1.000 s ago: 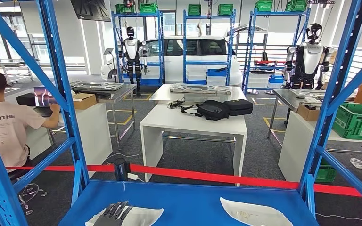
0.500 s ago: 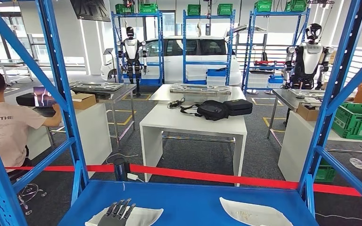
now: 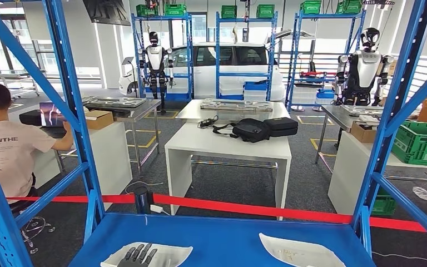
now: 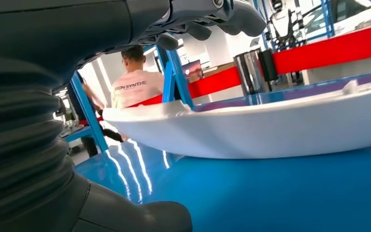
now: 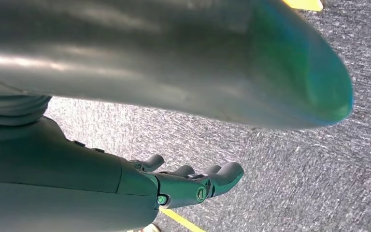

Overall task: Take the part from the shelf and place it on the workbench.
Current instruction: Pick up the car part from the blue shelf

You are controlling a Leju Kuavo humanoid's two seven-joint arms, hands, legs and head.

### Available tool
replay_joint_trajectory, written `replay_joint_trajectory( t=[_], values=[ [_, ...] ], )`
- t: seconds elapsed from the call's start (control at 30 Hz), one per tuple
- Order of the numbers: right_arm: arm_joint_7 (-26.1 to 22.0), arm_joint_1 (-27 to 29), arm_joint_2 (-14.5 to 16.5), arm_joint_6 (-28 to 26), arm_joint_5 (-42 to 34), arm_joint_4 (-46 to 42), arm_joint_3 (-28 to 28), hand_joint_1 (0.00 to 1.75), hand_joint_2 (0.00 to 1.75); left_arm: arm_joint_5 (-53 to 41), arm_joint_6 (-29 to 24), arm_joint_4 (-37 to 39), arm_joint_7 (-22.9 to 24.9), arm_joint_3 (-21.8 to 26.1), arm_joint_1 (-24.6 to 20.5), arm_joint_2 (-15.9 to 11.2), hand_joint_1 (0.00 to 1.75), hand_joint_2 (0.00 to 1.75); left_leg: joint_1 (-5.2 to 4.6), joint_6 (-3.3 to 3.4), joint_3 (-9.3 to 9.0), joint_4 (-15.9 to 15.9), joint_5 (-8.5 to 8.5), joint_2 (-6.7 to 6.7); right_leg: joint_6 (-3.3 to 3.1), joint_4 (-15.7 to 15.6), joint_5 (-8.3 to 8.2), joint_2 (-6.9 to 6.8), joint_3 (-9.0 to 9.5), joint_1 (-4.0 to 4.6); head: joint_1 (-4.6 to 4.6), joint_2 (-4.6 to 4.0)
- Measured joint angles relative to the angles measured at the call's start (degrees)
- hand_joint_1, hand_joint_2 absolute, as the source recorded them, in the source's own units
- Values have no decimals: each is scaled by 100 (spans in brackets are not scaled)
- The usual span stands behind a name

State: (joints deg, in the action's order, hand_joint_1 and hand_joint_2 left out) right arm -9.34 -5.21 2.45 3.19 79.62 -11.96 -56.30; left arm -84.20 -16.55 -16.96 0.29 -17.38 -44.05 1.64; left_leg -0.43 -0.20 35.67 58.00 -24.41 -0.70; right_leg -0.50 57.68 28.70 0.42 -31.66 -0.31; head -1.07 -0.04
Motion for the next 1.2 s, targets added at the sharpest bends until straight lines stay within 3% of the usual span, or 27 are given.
replay_joint_trajectory(
  t=[0.5,0.63,1.2],
  values=[
    [-3,-3,47,30,-16,0,0,0,0,-34,-244,19,391,0,3,-4,4,175,0,0,0,0,0,0,0,0,0,0,1,0,0,0],
    [-2,1,48,27,-28,0,0,0,0,-34,-271,45,380,0,12,-4,167,175,0,0,0,0,0,0,0,0,0,0,1,0,0,0],
    [-73,7,52,7,-14,0,0,0,0,22,-446,97,211,16,253,-79,175,175,0,0,0,-1,0,-1,0,0,1,0,1,0,0,0]
  ],
)
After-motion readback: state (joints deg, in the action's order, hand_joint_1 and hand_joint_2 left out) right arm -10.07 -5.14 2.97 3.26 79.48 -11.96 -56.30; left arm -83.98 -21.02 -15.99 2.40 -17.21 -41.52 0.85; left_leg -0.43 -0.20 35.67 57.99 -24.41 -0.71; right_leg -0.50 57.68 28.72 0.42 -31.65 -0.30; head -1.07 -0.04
